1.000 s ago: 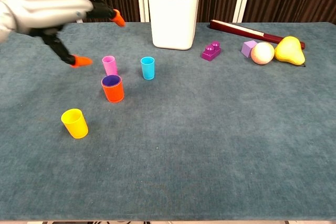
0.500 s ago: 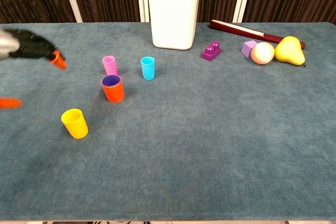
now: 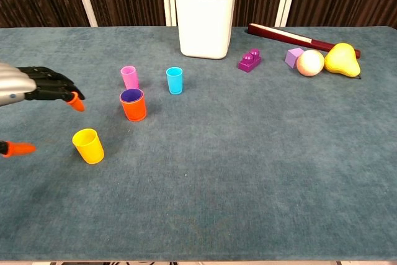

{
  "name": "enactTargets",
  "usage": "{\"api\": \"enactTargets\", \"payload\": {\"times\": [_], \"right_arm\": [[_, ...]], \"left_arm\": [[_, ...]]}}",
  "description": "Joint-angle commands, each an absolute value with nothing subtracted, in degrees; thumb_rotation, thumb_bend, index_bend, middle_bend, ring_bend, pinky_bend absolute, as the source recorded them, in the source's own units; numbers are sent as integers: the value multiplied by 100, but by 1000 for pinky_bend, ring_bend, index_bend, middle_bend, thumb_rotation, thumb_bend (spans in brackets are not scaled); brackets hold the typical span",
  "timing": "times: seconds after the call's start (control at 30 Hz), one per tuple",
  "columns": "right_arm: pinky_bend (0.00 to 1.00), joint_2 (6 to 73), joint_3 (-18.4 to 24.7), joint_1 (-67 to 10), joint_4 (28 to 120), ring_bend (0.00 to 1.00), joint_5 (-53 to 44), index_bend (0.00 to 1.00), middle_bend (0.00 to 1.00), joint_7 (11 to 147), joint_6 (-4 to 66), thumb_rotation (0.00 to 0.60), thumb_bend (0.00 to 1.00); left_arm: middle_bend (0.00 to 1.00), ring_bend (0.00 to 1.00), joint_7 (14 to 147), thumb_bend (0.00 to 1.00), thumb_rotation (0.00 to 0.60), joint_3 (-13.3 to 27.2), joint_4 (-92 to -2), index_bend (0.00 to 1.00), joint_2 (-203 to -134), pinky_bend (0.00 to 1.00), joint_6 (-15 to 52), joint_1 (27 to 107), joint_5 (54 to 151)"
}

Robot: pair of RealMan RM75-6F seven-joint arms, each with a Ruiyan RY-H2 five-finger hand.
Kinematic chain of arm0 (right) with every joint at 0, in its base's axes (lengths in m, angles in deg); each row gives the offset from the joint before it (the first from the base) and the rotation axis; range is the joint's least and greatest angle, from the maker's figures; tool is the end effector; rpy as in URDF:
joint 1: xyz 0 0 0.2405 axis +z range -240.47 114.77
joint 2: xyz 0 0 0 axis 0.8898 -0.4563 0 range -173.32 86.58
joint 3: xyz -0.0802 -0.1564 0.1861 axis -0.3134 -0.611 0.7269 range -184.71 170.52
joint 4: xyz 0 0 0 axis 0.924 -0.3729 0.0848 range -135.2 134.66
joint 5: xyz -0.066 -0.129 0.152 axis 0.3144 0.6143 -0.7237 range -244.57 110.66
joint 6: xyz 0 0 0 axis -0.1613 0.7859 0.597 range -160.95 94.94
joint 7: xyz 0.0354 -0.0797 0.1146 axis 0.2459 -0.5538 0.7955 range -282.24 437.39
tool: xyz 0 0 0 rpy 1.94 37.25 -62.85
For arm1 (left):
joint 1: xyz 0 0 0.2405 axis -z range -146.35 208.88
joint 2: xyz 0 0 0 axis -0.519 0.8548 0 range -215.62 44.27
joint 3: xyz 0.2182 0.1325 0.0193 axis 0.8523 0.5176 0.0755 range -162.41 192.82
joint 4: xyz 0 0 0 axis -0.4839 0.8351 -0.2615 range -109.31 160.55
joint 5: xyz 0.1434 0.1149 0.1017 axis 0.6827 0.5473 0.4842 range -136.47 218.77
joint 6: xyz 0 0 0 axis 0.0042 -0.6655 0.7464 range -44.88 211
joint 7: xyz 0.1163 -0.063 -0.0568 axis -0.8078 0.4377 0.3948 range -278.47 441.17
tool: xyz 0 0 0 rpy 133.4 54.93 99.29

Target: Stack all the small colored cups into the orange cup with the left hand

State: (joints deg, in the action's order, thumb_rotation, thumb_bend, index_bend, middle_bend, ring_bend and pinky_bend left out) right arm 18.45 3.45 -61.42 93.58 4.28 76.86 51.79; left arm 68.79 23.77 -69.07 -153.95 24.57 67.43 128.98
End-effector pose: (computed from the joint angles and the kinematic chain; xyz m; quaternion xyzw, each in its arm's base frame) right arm -0.3416 -0.1834 0.2025 0.4757 -0.4150 0.3632 0.6853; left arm -0.2210 0.2592 0.0499 -0.8515 -0.2762 -0.2713 0.3537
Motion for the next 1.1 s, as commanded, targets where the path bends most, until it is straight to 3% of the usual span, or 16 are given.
{"api": "enactTargets", "payload": {"times": [0.03, 0.67, 1.1], "right_arm": [[0, 1847, 346, -6142, 9346, 40, 429, 28, 0, 7685, 5179, 600, 456], [0, 1850, 350, -6162, 9392, 40, 466, 29, 0, 7713, 5232, 600, 455], [0, 1847, 411, -6182, 9383, 40, 372, 28, 0, 7743, 5266, 600, 456]], "left_arm": [[115, 0, 6876, 241, 600, 2289, -6846, 210, -15521, 0, 2497, 6757, 12881], [122, 0, 6390, 240, 600, 1990, -6687, 266, -15942, 0, 2931, 6906, 12542], [148, 0, 6081, 260, 600, 1900, -6620, 404, -16188, 0, 3130, 6967, 12370]]}}
